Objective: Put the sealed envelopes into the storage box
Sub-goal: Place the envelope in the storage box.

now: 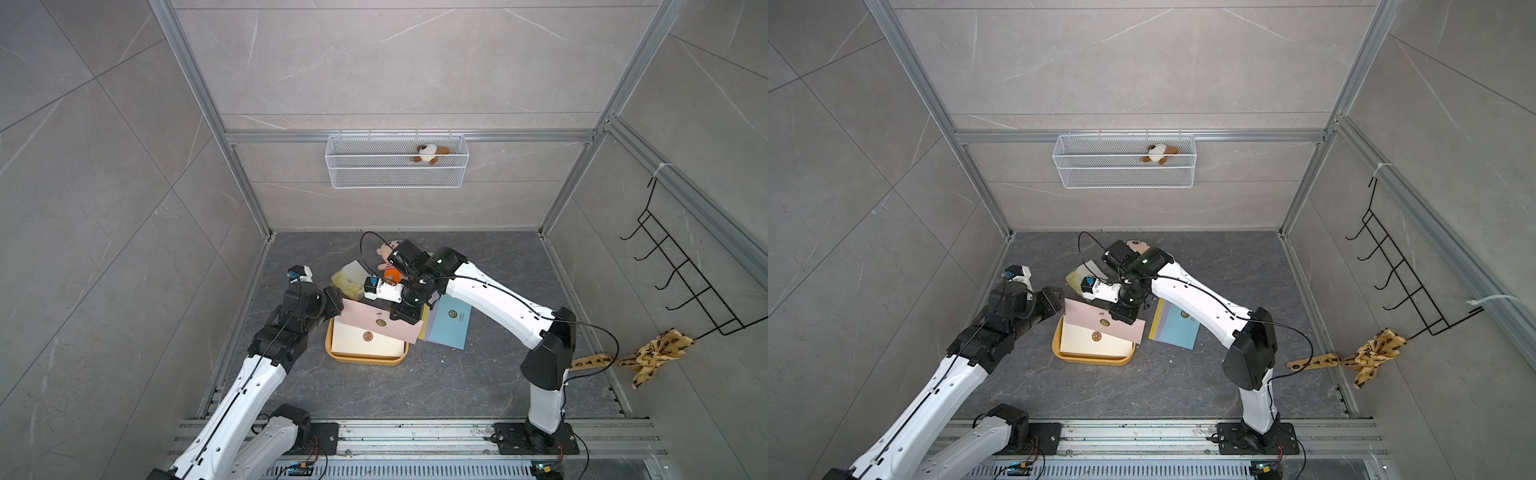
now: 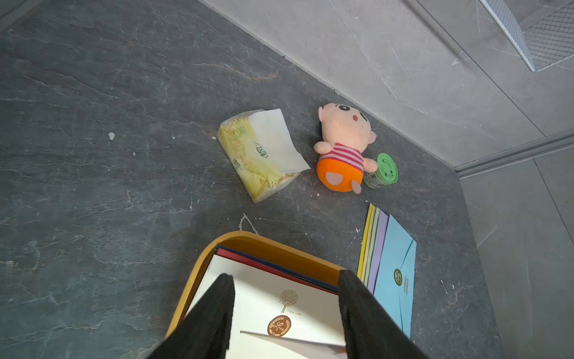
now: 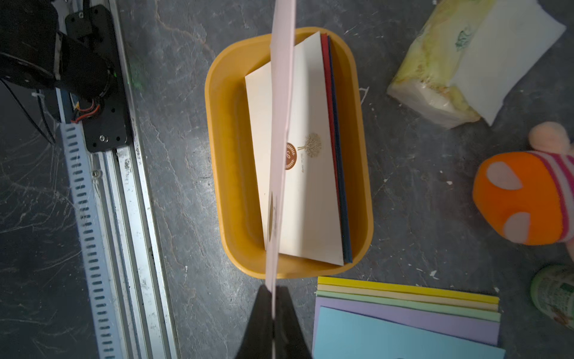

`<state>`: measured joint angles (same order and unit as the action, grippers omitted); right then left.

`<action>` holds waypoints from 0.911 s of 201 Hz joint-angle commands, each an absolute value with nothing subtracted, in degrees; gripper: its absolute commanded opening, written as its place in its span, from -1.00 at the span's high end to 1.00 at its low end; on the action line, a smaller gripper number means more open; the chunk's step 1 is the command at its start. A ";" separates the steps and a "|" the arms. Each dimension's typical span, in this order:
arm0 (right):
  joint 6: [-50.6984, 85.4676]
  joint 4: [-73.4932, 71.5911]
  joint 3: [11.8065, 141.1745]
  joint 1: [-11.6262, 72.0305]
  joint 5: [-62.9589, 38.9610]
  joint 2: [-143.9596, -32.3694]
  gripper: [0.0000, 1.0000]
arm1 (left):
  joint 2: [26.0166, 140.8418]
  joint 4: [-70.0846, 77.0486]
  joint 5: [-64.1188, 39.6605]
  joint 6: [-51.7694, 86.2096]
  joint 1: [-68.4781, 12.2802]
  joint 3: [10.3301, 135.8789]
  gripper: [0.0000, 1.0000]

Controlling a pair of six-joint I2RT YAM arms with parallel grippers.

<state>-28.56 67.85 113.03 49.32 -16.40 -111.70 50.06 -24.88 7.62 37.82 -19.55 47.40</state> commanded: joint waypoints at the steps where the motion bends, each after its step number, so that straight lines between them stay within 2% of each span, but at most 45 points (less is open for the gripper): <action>1: -32.67 72.07 116.14 50.38 -14.80 -113.62 1.00 | 47.47 -26.97 11.59 36.03 -19.09 47.29 -0.15; 50: -33.02 73.82 124.04 52.53 -14.13 -119.37 1.00 | 42.64 -30.82 21.05 35.42 -18.94 47.03 -0.14; 111: -33.05 76.41 132.74 54.65 -14.50 -128.48 1.00 | 42.14 -31.11 19.73 36.11 -18.94 44.91 -0.16; 183: -33.18 76.08 130.69 54.67 -11.72 -131.31 1.00 | 42.87 -30.10 18.12 35.74 -18.84 43.98 -0.17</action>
